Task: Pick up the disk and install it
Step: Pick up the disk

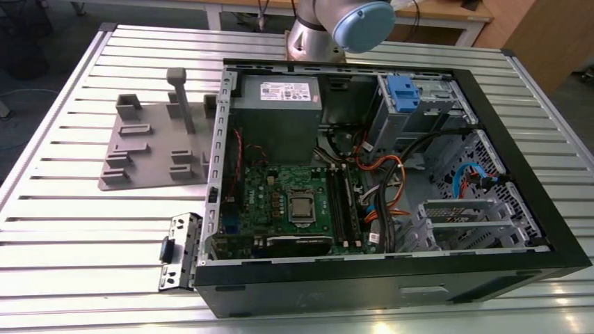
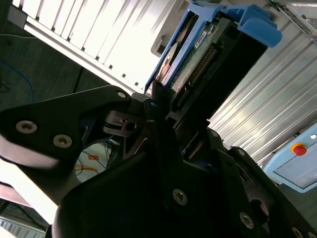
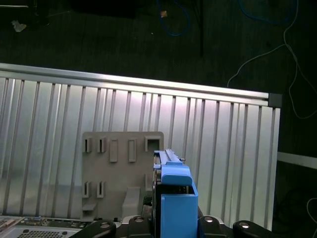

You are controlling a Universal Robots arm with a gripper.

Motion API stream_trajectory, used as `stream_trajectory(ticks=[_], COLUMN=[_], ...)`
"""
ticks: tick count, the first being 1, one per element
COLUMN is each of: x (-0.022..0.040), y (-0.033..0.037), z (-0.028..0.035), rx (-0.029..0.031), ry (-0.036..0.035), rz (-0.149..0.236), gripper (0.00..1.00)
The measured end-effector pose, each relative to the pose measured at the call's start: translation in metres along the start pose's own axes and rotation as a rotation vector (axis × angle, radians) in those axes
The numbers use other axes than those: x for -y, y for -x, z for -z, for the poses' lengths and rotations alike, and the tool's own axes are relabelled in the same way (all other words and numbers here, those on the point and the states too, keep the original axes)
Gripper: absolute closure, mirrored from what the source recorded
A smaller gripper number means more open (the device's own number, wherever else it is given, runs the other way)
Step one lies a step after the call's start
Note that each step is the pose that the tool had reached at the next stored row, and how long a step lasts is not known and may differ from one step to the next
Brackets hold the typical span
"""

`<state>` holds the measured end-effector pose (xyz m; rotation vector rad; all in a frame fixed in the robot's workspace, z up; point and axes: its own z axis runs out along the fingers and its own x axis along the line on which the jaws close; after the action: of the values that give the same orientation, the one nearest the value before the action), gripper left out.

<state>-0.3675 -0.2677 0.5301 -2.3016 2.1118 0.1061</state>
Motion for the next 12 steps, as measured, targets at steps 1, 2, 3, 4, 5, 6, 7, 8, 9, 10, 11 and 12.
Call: stream_trajectory(ticks=[1, 2, 3, 4, 5, 6, 7, 8, 9, 10, 11, 12], x=[0.0, -0.0001, -0.0001, -0.0001, -0.0001, -0.0001, -0.0002, -0.0002, -0.0002, -0.0003, -0.0003, -0.0003], y=[0.0001, 0.0001, 0.0001, 0.0002, 0.0002, 0.0003, 0.0003, 0.0004, 0.0004, 0.0005, 0.0005, 0.0006], z=[0.0008, 0.0016, 0.0023, 0.0031, 0.0038, 0.0046, 0.0053, 0.0062, 0.0071, 0.008, 0.0088, 0.0097], rx=[0.0, 0.0, 0.0, 0.0, 0.0, 0.0, 0.0, 0.0, 0.0, 0.0, 0.0, 0.0], ry=[0.0, 0.0001, 0.0, 0.0, 0.0, 0.0, 0.0001, 0.0, 0.0, 0.0001, 0.0, 0.0001], rz=[0.0, 0.0, 0.0, 0.0, 0.0, 0.0, 0.0, 0.0, 0.0, 0.0, 0.0, 0.0], gripper=[0.64, 0.64, 0.64, 0.64, 0.64, 0.64, 0.64, 0.64, 0.64, 0.64, 0.64, 0.64])
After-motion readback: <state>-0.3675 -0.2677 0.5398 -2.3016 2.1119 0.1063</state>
